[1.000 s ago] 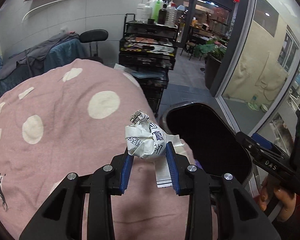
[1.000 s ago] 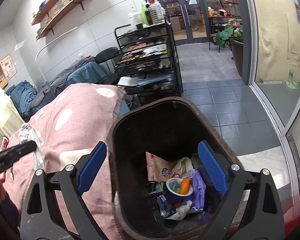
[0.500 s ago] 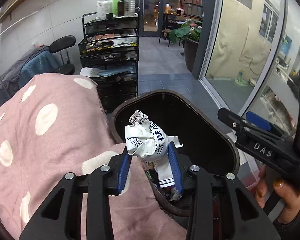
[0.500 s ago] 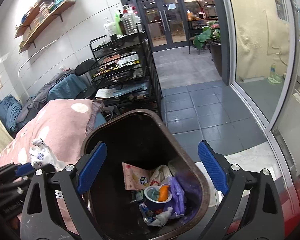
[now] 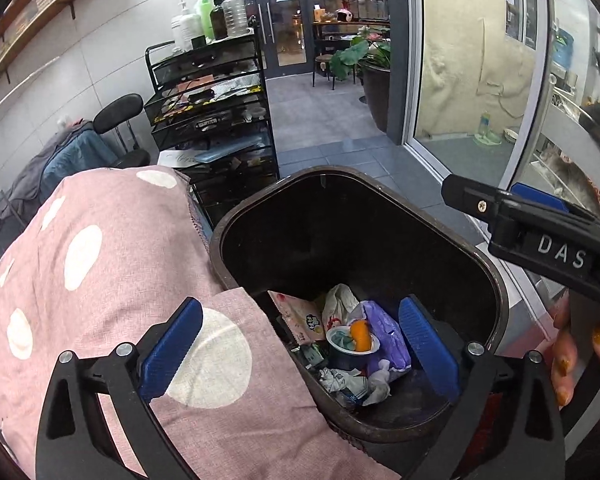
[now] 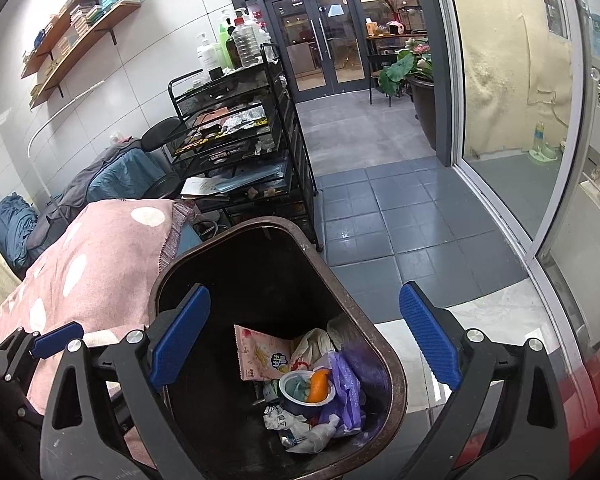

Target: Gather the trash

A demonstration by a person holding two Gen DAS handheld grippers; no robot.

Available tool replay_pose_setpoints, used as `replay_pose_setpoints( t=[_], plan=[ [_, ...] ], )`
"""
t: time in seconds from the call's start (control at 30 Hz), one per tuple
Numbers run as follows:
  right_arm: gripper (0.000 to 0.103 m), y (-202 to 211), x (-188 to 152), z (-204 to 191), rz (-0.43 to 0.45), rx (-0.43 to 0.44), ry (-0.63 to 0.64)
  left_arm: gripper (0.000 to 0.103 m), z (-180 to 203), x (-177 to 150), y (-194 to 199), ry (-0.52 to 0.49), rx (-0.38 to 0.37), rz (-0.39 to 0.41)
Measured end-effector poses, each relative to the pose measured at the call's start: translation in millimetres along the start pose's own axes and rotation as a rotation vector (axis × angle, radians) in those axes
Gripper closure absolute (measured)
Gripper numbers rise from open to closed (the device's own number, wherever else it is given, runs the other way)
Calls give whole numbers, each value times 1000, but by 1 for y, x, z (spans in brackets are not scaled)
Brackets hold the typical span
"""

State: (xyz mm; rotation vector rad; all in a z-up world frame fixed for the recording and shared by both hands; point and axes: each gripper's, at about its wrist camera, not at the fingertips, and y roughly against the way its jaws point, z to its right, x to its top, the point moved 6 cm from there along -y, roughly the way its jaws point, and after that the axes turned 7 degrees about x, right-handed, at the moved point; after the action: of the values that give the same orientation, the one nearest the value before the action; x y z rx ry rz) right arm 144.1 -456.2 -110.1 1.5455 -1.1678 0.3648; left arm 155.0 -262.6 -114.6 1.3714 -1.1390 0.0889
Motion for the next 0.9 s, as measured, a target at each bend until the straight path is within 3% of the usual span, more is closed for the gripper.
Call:
replay_pose_setpoints(
  t=[0.2, 0.47, 0.7, 0.9],
  plan=[
    [7, 0, -2, -1, 8, 3, -5, 5, -4, 2, 14, 36, 2, 48],
    [6, 5, -8, -23, 49, 19, 51, 5, -41, -9, 65, 140, 35, 155],
    [6, 8, -23, -73, 71, 82, 154, 5, -98, -43, 99, 268, 186, 213],
    [5, 21, -41, -139, 136, 154, 288, 5, -134, -76, 128, 365, 285, 243]
  ],
)
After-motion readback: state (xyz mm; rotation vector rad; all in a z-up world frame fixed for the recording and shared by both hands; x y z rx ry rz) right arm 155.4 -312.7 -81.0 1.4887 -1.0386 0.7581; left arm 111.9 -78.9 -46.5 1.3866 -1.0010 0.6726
